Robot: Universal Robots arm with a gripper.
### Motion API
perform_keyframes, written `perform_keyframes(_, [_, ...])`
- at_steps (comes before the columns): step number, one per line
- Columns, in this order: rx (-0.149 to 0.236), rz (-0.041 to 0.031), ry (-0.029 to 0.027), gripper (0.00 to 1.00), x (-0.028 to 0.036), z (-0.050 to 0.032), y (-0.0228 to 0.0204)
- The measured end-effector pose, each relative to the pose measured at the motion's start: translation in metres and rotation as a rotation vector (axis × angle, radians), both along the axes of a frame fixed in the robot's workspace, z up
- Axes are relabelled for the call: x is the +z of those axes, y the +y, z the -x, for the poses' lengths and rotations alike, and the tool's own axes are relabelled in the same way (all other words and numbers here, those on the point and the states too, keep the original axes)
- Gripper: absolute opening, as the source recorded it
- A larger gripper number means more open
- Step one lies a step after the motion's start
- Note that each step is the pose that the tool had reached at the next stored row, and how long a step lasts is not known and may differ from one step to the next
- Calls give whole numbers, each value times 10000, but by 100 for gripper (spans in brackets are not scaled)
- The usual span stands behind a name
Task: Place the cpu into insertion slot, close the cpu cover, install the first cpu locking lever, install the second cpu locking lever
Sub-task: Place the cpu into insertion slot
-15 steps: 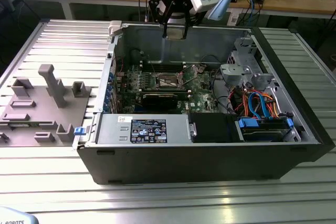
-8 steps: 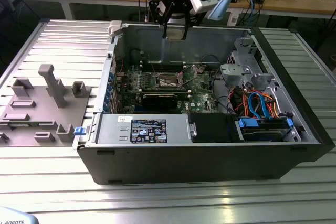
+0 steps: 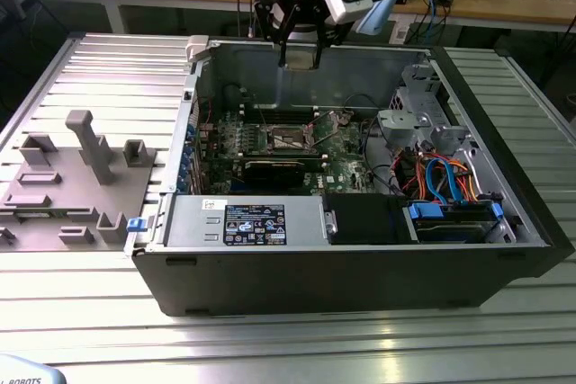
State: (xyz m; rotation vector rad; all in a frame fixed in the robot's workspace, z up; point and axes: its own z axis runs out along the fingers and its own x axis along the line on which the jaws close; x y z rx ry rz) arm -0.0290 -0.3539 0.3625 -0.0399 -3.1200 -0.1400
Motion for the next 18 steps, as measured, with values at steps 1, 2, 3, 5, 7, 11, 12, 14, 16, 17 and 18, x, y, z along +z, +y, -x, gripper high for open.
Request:
perform_keyframes(1, [0, 0, 1, 54, -2, 0, 0])
perform_keyframes(2, [0, 1, 0, 54, -3, 0, 0])
perform_keyframes(3, [0, 0, 0, 54, -5, 0, 0])
perform_keyframes(5, [0, 1, 1, 54, -7, 0, 0])
perform_keyframes(7, [0, -1, 0, 54, -11, 0, 0])
perform_keyframes(11, [0, 1, 0, 54, -18, 0, 0])
perform_keyframes(12, [0, 0, 0, 54, -19, 0, 0])
perform_keyframes(14, [0, -1, 0, 54, -25, 0, 0])
perform_keyframes(16, [0, 1, 0, 54, -38, 0, 0])
perform_keyframes(17, [0, 0, 0, 54, -55, 0, 0])
perform_keyframes(18, [0, 0, 1, 54, -57, 0, 0])
